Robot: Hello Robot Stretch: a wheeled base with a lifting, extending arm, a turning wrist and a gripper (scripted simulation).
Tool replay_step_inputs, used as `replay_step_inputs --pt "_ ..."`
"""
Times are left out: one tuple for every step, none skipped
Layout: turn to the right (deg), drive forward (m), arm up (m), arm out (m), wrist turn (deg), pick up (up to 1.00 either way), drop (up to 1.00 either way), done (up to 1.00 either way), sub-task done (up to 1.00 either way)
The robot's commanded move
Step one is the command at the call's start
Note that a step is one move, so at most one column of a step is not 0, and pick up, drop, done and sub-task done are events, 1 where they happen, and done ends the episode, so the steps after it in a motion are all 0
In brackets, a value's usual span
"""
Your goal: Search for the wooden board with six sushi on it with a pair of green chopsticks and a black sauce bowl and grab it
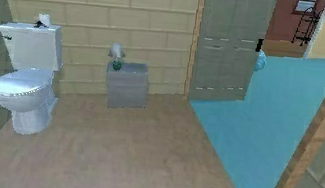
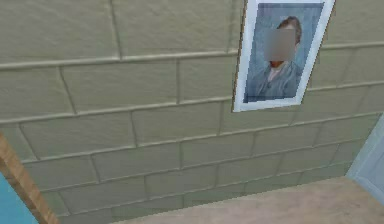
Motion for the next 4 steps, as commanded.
replay_step_inputs --pt "3.0 0.00 0.00 0.00 0.0 0.00 0.00 0.00 0.00" --pt "0.0 0.95 0.00 0.00 0.0 0.00 0.00 0.00 0.00" --pt "30.0 0.00 0.00 0.00 0.0 0.00 0.00 0.00 0.00" --pt "0.0 0.65 0.00 0.00 0.0 0.00 0.00 0.00 0.00"
